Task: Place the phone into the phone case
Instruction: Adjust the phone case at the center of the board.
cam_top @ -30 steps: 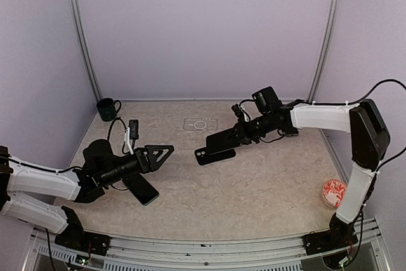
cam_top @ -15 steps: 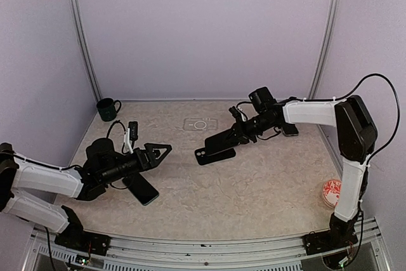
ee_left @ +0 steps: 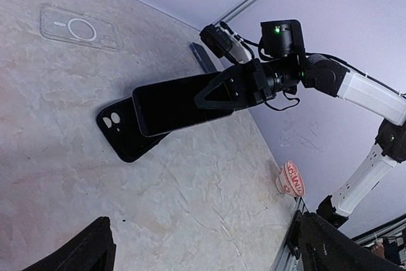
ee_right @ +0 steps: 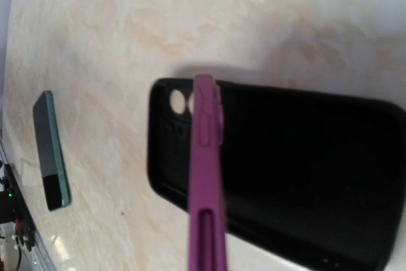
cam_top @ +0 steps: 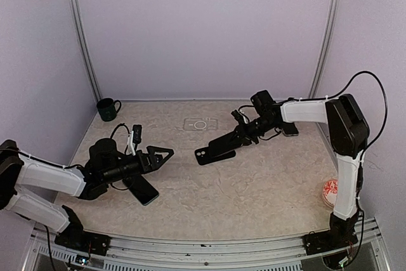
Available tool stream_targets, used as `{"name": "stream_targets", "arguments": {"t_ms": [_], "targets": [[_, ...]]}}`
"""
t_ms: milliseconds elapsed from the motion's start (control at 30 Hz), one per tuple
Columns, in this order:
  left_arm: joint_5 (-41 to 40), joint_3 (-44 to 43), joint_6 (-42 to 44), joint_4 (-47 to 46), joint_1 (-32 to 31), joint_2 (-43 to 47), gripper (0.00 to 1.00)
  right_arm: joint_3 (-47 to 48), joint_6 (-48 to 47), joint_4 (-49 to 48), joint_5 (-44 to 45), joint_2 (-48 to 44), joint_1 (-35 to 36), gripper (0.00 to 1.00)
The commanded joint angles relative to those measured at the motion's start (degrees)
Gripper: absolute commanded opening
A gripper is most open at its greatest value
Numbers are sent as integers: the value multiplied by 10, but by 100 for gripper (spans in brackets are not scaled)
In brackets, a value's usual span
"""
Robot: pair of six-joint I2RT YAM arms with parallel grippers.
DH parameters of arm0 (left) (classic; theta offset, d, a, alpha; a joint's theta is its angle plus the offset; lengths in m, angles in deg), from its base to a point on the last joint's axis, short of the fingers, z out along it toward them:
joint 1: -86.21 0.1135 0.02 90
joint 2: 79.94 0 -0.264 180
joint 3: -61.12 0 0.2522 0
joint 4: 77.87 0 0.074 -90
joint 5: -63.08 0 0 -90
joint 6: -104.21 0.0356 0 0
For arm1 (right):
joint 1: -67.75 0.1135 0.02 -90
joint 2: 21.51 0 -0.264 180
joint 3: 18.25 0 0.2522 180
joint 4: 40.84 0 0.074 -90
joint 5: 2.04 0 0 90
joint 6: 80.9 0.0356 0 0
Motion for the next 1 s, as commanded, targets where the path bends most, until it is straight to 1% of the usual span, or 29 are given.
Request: {"name": "stream_targets", "arguments": {"t_ms": [0, 167, 400, 667, 967], "targets": [[10, -10, -3, -18, 3, -5, 99, 13, -21, 9, -31, 12, -9, 0], [12, -9, -7, -24, 3, -8, 99, -16, -16, -6, -42, 6, -9, 0], [4, -5, -5, -24, 4, -1, 99, -69, 24, -49, -52, -25, -9, 0], [18, -23, -10, -39, 3, -34, 99, -135, 62, -100, -51, -74, -4, 0], [30, -21, -26, -73, 3, -67, 99, -161, 78, -110, -39, -111, 23, 0]]}}
